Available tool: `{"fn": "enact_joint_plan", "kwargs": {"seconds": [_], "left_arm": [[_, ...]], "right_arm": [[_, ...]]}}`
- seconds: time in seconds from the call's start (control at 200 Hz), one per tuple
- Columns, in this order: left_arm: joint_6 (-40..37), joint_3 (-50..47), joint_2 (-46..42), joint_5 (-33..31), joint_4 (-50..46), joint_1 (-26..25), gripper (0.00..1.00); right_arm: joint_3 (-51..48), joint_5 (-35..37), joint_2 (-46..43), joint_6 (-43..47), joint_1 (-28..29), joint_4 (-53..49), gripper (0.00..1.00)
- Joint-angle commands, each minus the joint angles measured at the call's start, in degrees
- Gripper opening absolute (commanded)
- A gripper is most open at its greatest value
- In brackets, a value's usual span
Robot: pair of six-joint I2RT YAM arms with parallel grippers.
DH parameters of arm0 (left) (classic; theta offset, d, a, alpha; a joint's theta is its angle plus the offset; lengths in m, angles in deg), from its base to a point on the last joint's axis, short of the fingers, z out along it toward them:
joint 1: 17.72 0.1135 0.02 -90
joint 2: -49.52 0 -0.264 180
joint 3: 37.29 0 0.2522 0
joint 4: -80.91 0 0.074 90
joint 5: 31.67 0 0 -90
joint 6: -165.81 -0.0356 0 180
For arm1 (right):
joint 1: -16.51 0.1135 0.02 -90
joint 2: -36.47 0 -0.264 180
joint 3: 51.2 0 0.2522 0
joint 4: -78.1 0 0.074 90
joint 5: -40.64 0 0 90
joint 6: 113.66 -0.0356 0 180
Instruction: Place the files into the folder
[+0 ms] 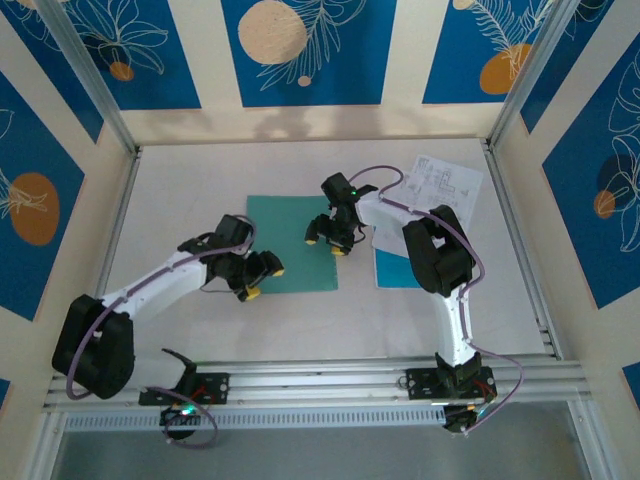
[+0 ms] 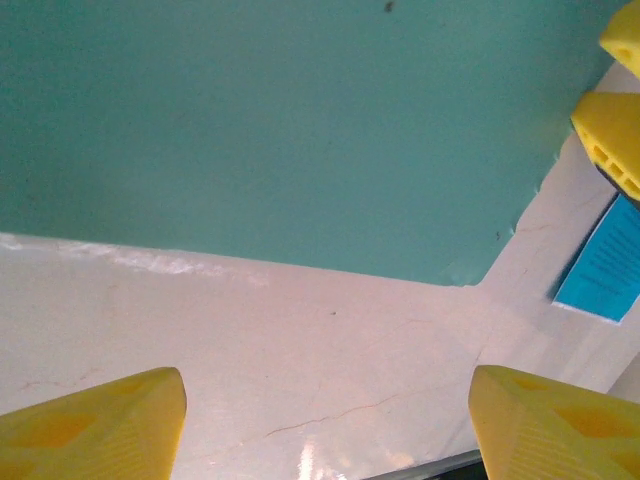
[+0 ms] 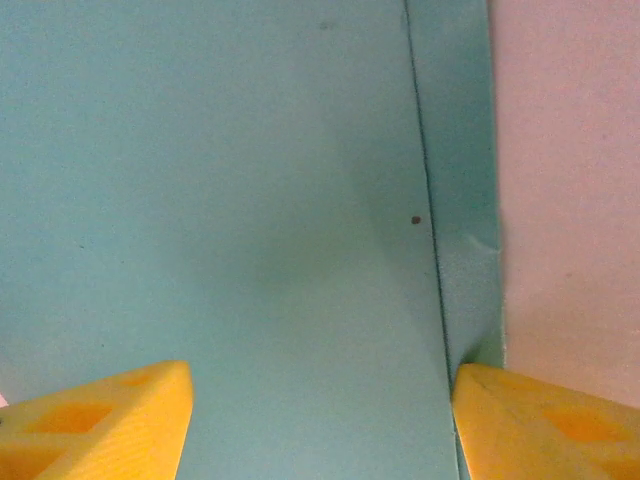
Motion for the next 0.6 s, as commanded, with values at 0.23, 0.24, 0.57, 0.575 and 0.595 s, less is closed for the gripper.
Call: {"fn": "enact_joint_plan", "kwargs": {"seconds": [0.23,0.24,0.57,0.575,0.595], "left_arm": [[26.0,-12.6,-5.6,-4.4,17.1,-4.2,0.77],[26.6,-12.9,-5.8,-4.8,17.2,-4.4,0.77],[43.2,-16.9,-5.6,-14.7,24.9,-9.3,0.78],[43.4,-16.9,-5.5,-14.9,25.0,-9.3,0.78],[44.0,-17.0,-5.1,-15.3,25.6,-9.5,0.78]], "right_arm": [[-2.3,0.7,1.9,-0.8,0.4,-2.9,0.70],[-2.3,0.7,1.8,-0.8,0.3,-2.9,0.70],[-3.1,0.7,1.2,-0.4,0.4,-3.6,0.70],[-3.2,0.7,1.2,-0.4,0.3,-3.6,0.70],[-3.2,0.6,1.2,-0.3,0.3,-3.6,0.70]]}}
